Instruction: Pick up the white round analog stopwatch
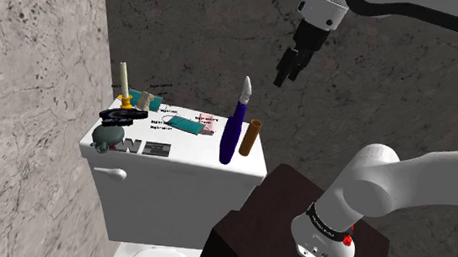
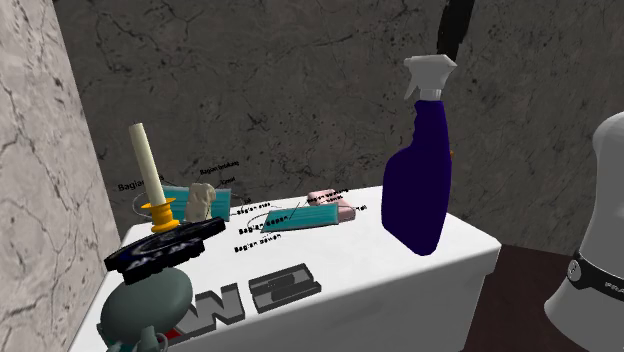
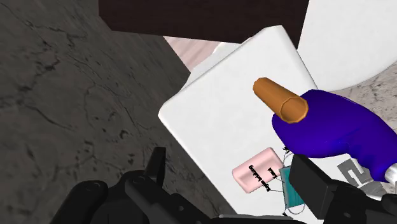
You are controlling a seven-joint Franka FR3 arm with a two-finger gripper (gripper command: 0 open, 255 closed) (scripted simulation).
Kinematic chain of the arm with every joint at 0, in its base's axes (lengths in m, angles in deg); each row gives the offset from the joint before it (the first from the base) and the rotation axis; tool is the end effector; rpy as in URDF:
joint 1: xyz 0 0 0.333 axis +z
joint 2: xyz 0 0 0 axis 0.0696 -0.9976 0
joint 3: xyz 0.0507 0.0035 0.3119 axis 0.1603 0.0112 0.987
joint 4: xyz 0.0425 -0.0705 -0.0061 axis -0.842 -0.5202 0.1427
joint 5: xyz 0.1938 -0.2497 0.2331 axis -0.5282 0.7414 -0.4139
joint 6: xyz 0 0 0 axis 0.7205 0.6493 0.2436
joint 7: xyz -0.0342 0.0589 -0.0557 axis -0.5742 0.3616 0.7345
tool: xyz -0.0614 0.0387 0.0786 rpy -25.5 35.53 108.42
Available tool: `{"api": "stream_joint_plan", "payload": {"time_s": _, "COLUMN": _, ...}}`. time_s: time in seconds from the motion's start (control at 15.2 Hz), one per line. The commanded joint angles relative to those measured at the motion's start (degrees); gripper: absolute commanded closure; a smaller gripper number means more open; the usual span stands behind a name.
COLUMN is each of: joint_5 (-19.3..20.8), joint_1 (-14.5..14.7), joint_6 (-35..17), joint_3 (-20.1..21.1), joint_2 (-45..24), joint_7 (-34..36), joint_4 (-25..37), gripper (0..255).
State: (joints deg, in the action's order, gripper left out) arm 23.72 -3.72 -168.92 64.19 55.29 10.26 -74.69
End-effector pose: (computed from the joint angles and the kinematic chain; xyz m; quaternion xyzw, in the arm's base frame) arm 0.3097 0.0142 0.5973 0.9991 0.0104 0.0417 0.0023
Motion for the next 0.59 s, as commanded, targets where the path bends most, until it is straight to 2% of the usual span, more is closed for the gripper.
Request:
{"api": "stream_joint_plan", "payload": {"time_s": 0.0, "joint_5": 0.0, "joint_1": 0.0, "joint_6": 0.0, "joint_3": 0.0, "joint_2": 0.0, "joint_7": 0.0, "joint_4": 0.0, "gripper": 0}}
{"api": "stream_joint_plan", "payload": {"time_s": 0.53, "joint_5": -5.1, "joint_1": 1.6, "joint_6": -8.0, "joint_3": 11.5, "joint_2": -5.3, "joint_7": 14.5, "joint_4": -1.2, "gripper": 0}}
